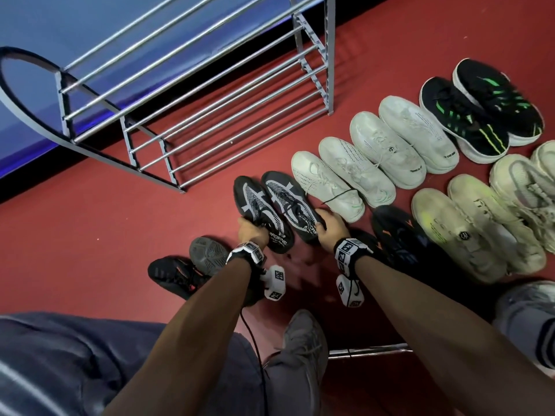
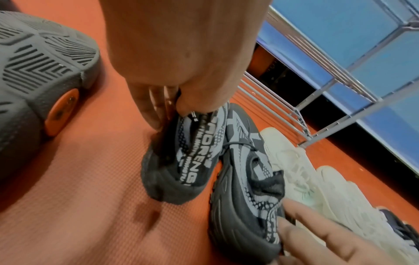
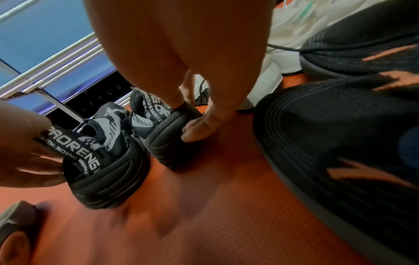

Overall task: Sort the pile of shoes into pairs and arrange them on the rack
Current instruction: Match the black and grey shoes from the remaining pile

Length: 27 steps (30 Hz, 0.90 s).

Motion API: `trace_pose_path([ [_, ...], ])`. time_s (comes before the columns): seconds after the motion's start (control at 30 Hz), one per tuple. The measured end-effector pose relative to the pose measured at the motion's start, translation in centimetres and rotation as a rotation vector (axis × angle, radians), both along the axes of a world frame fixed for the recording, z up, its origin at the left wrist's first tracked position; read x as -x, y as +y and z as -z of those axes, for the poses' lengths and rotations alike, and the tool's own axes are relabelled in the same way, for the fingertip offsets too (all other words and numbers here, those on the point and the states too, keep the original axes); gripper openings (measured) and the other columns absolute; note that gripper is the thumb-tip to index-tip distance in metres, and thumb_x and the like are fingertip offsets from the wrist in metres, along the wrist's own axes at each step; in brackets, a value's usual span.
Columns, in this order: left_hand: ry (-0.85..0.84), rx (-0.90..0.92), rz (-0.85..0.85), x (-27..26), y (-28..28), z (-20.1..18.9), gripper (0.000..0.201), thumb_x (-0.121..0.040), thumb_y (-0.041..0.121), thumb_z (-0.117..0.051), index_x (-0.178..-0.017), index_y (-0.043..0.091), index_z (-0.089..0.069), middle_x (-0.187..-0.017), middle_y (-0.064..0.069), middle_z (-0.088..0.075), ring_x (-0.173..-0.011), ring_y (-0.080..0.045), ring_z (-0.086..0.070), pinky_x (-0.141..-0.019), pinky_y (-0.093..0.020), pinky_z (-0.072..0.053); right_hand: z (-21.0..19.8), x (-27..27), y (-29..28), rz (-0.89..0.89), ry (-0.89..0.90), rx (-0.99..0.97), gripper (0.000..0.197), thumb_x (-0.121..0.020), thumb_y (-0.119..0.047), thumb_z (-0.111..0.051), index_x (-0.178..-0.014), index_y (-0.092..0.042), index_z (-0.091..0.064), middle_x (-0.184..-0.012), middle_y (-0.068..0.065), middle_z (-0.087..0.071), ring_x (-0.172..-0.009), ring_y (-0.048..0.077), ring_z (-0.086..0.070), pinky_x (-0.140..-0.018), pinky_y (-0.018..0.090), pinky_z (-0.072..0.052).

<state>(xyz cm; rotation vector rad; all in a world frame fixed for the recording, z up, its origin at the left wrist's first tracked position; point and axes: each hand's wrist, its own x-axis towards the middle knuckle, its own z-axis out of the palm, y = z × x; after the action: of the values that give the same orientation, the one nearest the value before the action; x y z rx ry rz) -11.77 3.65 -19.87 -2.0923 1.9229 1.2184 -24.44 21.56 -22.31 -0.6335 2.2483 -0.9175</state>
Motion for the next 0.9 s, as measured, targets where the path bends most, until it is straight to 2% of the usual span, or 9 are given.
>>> trace_pose_path([
  [0.1, -0.031, -0.056, 0.006, 0.2, -1.1, 1.4, 0.059, -0.077, 0.025, -0.074, -0.127, 0.011, -0.046, -0.116, -0.01, -0.067, -0.104, -0.032, -0.067, -0.094, -0.043, -0.057, -0.1, 0.3, -0.7, -0.018, 0.031, -0.004, 0.046, -0.092, -0.011, -0.054, -0.138, -0.008, -0.055, -0.121, 0.025, -0.059, -0.119, 0.038, -0.051, -0.107, 0.036, -0.036],
  [0.17, 0.013, -0.122, 0.02, 0.2, -1.1, 2.4, 0.055, -0.073, 0.024, -0.071, -0.123, 0.011, -0.055, -0.112, -0.013, -0.073, -0.095, -0.032, -0.072, -0.082, -0.045, -0.062, 0.1, 0.6, -0.9, -0.013, 0.052, -0.016, 0.046, -0.092, -0.012, -0.054, -0.138, -0.008, -0.055, -0.12, 0.025, -0.062, -0.117, 0.038, -0.053, -0.106, 0.037, -0.038],
  [0.27, 0.071, -0.139, -0.008, 0.3, 0.3, 2.1, 0.042, -0.088, 0.017, -0.064, -0.129, 0.008, -0.06, -0.117, -0.013, -0.072, -0.101, -0.03, -0.07, -0.075, -0.028, -0.057, -0.5, 1.0, -1.4, -0.108, 0.012, -0.036, 0.045, -0.093, -0.011, -0.054, -0.138, -0.008, -0.054, -0.125, 0.021, -0.063, -0.12, 0.039, -0.054, -0.106, 0.037, -0.038],
  [0.43, 0.118, -0.17, -0.108, -0.1, 1.5, 2.0, 0.048, -0.088, 0.014, -0.071, -0.13, 0.012, -0.047, -0.115, -0.016, -0.066, -0.079, -0.029, -0.068, -0.033, -0.028, -0.049, -1.2, 2.0, -2.5, -0.153, -0.066, -0.079, 0.075, -0.092, -0.013, -0.061, -0.155, -0.013, -0.021, -0.15, 0.018, -0.043, -0.136, 0.034, -0.044, -0.115, 0.038, -0.033],
  [0.53, 0.054, -0.197, -0.081, -0.5, 0.9, 2.4, 0.054, -0.084, 0.014, -0.071, -0.132, 0.01, -0.046, -0.116, -0.024, -0.068, -0.1, -0.043, -0.07, -0.057, -0.043, -0.061, -1.3, 1.9, -2.9, -0.127, -0.087, -0.099, 0.085, -0.092, -0.013, -0.061, -0.156, -0.011, -0.005, -0.137, 0.02, -0.052, -0.123, 0.035, -0.054, -0.108, 0.041, -0.041],
  [0.6, 0.018, -0.198, 0.021, -1.0, 0.7, 1.8, 0.047, -0.086, 0.012, -0.069, -0.128, 0.006, -0.05, -0.121, -0.021, -0.067, -0.11, -0.039, -0.068, -0.073, -0.036, -0.06, -1.0, 1.9, -3.3, -0.06, -0.113, -0.111, 0.101, -0.092, -0.018, -0.061, -0.155, -0.021, 0.018, -0.109, 0.015, -0.061, -0.095, 0.031, -0.064, -0.096, 0.045, -0.052],
  [0.67, -0.052, -0.195, 0.132, -1.8, 0.8, 1.4, 0.049, -0.086, 0.013, -0.071, -0.128, 0.013, -0.046, -0.129, -0.018, -0.062, -0.117, -0.034, -0.064, -0.089, -0.036, -0.057, -1.2, 2.1, -4.0, 0.013, -0.163, -0.126, 0.104, -0.092, -0.022, -0.06, -0.153, -0.029, 0.024, -0.095, 0.012, -0.065, -0.076, 0.029, -0.066, -0.081, 0.046, -0.059],
  [0.77, -0.066, -0.148, 0.133, -2.4, 1.0, 1.8, 0.07, -0.084, 0.021, -0.076, -0.138, 0.007, -0.033, -0.134, -0.013, -0.057, -0.121, -0.03, -0.057, -0.104, -0.032, -0.046, -2.3, 2.0, -4.5, 0.014, -0.116, -0.212, 0.093, -0.092, -0.02, -0.06, -0.157, -0.021, 0.006, -0.089, 0.008, -0.059, -0.073, 0.024, -0.058, -0.078, 0.033, -0.054],
  [0.9, -0.077, -0.103, 0.123, -1.7, 1.1, 1.6, 0.059, -0.088, 0.017, -0.069, -0.136, 0.014, -0.035, -0.125, -0.012, -0.063, -0.106, -0.031, -0.065, -0.094, -0.036, -0.057, -1.9, 0.8, -3.0, 0.016, -0.095, -0.161, 0.056, -0.083, -0.015, -0.066, -0.129, -0.011, -0.033, -0.108, 0.015, -0.057, -0.09, 0.033, -0.061, -0.079, 0.037, -0.049],
])
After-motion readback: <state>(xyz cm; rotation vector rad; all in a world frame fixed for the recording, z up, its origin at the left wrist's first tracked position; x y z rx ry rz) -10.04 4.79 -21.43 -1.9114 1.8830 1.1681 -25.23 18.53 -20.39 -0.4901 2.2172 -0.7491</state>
